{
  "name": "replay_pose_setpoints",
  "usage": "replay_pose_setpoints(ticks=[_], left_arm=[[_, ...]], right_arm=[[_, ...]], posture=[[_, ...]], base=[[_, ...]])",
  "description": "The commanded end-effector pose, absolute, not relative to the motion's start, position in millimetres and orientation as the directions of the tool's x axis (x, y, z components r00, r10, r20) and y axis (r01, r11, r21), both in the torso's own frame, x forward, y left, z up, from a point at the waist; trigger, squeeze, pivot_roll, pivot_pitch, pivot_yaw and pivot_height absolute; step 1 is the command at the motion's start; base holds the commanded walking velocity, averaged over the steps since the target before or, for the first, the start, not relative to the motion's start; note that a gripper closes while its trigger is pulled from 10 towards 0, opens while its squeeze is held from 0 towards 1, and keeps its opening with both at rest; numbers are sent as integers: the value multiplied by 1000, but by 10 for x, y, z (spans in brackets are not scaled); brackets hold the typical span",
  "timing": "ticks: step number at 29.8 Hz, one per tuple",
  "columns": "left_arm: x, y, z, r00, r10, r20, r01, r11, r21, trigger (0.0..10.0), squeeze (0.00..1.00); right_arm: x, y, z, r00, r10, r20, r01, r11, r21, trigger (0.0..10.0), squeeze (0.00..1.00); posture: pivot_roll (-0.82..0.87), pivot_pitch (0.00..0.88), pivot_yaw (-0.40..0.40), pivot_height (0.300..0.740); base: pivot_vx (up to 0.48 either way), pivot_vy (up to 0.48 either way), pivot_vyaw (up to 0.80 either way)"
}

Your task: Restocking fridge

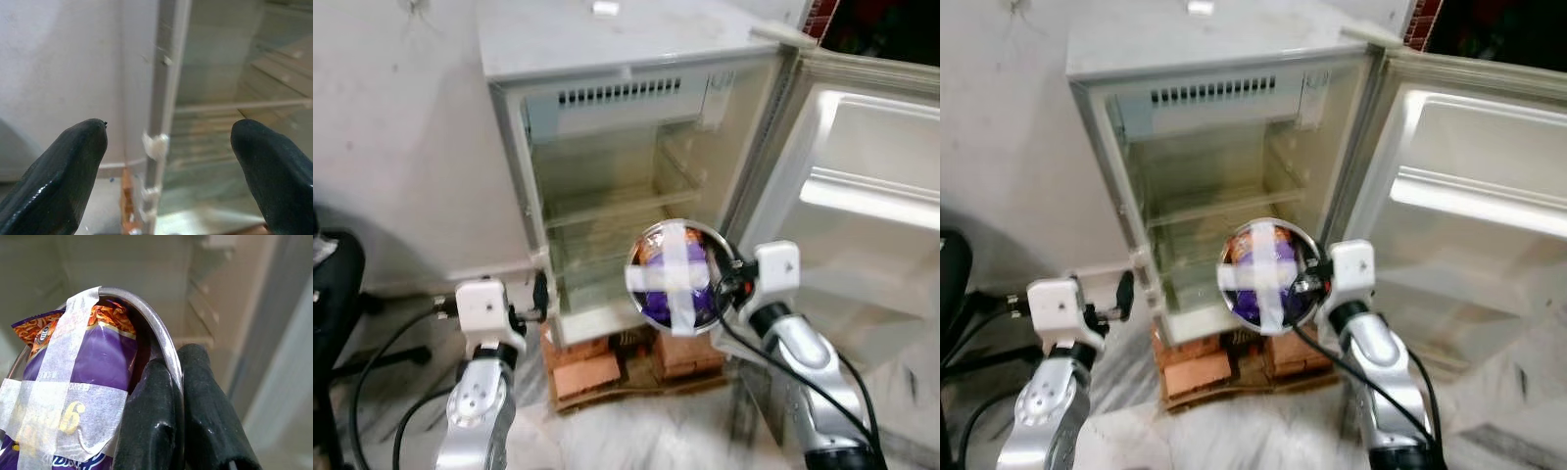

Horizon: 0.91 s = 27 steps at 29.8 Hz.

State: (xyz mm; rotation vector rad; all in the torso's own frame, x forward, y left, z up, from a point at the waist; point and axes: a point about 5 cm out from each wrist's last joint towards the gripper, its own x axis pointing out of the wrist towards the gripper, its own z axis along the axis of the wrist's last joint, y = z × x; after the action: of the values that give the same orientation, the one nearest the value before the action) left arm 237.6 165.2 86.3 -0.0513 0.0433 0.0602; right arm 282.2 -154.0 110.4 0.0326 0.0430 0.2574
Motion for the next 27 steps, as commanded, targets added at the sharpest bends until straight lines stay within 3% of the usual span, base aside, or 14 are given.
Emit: replay_pose_setpoints(ticks=[1, 6, 24, 27], left_arm=[[2370, 1733, 871, 995, 82, -48, -84, 996, -34, 10000, 0], [2361, 1741, 861, 993, 106, -58, -108, 993, -40, 10000, 0], [2204, 1794, 867, 993, 79, -86, -82, 996, -31, 10000, 0], [2214, 1757, 892, 996, 46, -76, -49, 998, -29, 10000, 0]], right_arm=[[2849, -1417, 1198, 956, 294, 8, -294, 955, 45, 10000, 0], [2834, -1390, 1199, 949, 316, 12, -317, 948, 38, 10000, 0], [2835, -1450, 1164, 951, 308, -13, -308, 951, 3, 10000, 0], [2843, -1442, 1179, 949, 316, -7, -317, 949, -9, 10000, 0]], posture=[[63, 69, -45, 740], [63, 69, -45, 740], [68, 101, -41, 740], [68, 101, -35, 740]], base=[[345, 0, 0], [168, 0, 96], [0, 0, 800], [0, 0, 0]])
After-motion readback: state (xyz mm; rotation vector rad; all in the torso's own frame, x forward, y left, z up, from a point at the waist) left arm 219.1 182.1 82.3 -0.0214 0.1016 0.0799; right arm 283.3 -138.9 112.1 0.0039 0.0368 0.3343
